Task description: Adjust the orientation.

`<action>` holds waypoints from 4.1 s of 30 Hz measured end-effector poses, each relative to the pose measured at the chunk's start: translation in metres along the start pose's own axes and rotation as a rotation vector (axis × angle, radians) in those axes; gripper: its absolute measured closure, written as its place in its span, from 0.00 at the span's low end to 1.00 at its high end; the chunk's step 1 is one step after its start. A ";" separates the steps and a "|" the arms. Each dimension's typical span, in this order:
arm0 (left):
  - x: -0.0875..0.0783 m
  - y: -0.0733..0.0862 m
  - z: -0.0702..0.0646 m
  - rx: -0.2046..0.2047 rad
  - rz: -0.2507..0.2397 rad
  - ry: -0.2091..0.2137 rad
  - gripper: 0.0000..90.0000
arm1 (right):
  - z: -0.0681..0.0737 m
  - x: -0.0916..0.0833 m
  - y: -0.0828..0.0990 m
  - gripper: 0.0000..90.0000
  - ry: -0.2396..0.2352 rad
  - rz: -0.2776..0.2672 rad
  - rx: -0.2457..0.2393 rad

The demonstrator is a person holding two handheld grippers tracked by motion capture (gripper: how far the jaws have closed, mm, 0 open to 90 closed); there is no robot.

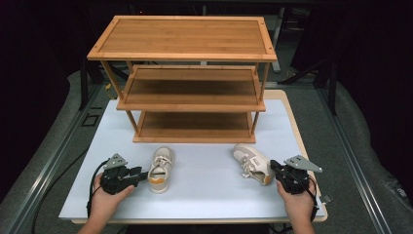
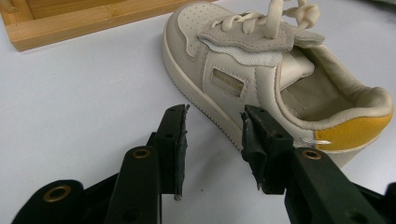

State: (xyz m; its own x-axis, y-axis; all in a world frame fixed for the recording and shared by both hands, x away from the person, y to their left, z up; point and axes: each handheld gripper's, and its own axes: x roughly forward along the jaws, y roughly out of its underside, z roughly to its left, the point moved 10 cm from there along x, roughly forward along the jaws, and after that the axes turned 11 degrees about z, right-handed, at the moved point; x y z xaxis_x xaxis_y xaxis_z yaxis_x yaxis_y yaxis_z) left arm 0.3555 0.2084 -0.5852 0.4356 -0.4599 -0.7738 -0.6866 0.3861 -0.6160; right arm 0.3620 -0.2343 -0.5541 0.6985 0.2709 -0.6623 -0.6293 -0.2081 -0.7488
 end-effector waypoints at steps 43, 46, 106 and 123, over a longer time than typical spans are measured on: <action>-0.005 -0.002 0.003 -0.018 -0.027 0.005 0.67 | 0.027 0.032 0.017 1.00 -0.163 0.177 0.004; -0.006 -0.003 0.003 -0.016 -0.030 0.006 0.67 | 0.026 0.033 0.016 0.95 -0.133 0.174 0.025; 0.042 -0.039 -0.075 -0.054 0.017 0.075 0.65 | 0.151 0.050 -0.010 0.75 -0.298 0.161 0.037; 0.043 -0.037 -0.094 -0.100 -0.023 0.113 0.61 | 0.185 0.045 -0.005 0.73 -0.299 0.133 0.043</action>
State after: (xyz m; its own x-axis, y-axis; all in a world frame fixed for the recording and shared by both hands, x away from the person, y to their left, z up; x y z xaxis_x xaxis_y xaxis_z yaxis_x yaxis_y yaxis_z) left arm 0.3449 0.0997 -0.5820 0.3875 -0.5566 -0.7349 -0.7341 0.2959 -0.6112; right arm 0.3334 -0.0476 -0.5758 0.4820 0.5092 -0.7130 -0.7266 -0.2225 -0.6501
